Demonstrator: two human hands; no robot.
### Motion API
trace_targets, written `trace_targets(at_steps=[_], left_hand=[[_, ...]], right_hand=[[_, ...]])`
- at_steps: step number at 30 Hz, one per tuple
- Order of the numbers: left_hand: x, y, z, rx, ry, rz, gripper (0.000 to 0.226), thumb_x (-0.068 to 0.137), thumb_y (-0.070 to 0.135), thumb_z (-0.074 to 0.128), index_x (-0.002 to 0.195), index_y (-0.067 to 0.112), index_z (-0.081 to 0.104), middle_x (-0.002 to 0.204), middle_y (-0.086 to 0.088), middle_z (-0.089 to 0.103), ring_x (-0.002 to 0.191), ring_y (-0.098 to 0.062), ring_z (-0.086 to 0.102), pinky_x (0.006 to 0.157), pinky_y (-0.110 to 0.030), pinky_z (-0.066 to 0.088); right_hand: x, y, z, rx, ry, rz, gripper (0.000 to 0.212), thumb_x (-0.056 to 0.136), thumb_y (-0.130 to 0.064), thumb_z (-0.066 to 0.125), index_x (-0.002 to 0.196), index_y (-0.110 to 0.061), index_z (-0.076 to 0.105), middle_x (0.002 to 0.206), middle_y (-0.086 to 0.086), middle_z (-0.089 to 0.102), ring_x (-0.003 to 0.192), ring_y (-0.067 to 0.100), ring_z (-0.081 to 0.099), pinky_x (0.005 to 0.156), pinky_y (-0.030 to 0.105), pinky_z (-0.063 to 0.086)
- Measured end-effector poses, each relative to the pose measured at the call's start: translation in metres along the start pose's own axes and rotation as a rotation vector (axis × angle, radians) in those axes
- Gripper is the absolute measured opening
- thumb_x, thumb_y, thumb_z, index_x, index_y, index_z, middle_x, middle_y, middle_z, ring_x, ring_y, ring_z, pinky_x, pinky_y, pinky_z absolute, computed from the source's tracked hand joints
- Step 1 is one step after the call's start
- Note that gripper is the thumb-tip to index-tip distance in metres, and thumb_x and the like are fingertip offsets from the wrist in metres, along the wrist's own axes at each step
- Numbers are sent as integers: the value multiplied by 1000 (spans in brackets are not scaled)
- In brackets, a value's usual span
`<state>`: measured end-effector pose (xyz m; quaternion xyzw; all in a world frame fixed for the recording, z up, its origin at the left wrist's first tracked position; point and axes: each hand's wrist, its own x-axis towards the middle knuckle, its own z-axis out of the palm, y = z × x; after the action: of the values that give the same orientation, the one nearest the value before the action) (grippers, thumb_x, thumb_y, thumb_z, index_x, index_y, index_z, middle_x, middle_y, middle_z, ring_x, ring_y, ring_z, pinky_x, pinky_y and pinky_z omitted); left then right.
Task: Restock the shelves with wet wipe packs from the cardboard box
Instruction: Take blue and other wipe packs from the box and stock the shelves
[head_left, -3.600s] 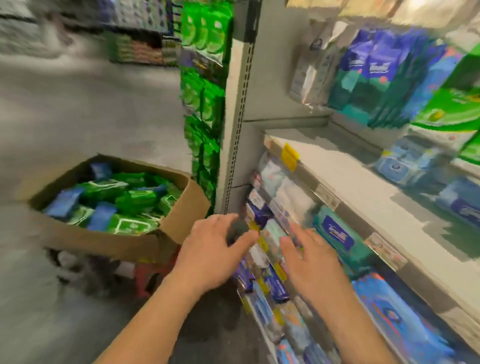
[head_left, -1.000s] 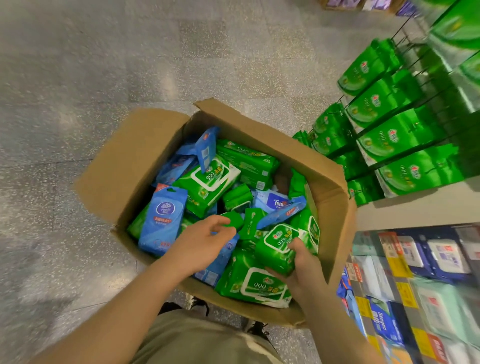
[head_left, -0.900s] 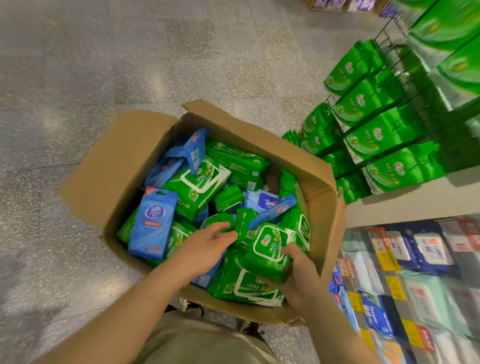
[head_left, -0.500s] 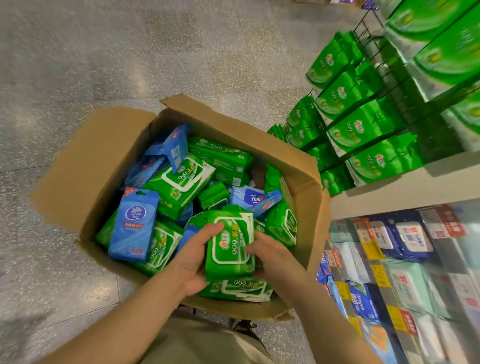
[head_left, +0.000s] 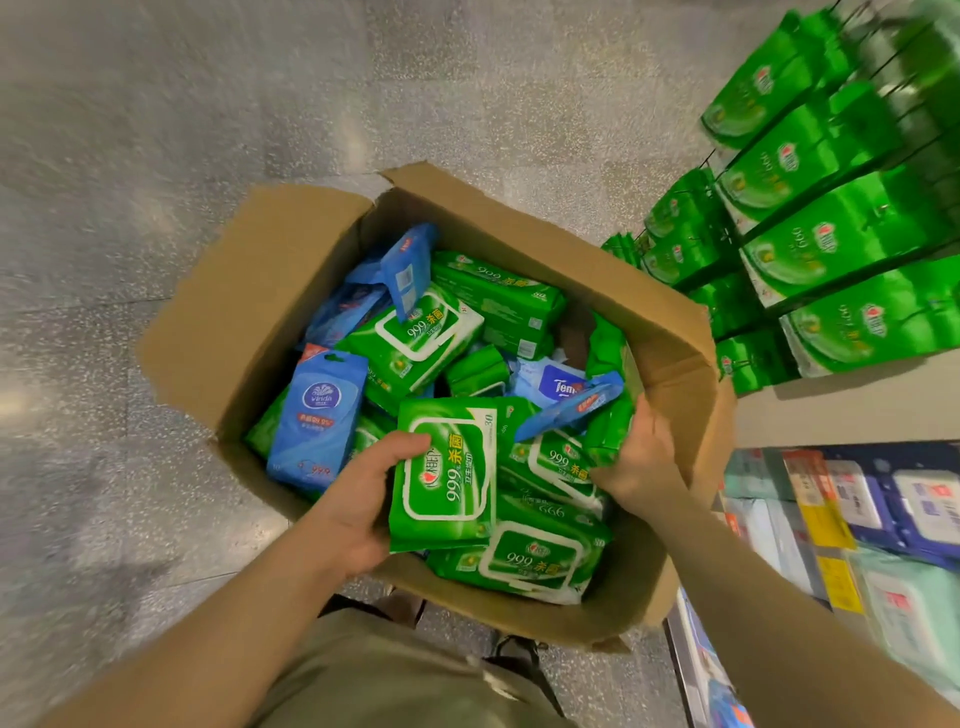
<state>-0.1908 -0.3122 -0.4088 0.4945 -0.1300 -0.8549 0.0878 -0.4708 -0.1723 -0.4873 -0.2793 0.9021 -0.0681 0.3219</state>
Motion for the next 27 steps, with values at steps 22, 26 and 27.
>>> trace_targets(at_steps=[22,26,27], left_hand=[[-2,-15,-31,31,93,164,68,71,16,81,135,10,61,118,-17,75,106,-36,73,95,-51,57],[-2,-22,-16,53,71,207,66,68,29,79,131,17,61,116,-10,77,107,-29,74,97,-47,55],[-2,-24,-12,52,62,224,65,68,32,79,129,18,62,118,-9,76,107,-27,74,97,-46,55]], right_hand=[[-113,-65,-32,247,74,-110,93,57,-58,77,136,-24,40,122,0,56,114,22,57,102,48,51],[-140,-116,-47,507,-51,-66,76,60,-59,77,126,-34,47,117,-6,65,100,15,69,90,46,59],[-144,-128,-50,522,-86,-69,64,66,-54,80,119,-35,50,113,-6,67,95,13,71,85,42,61]])
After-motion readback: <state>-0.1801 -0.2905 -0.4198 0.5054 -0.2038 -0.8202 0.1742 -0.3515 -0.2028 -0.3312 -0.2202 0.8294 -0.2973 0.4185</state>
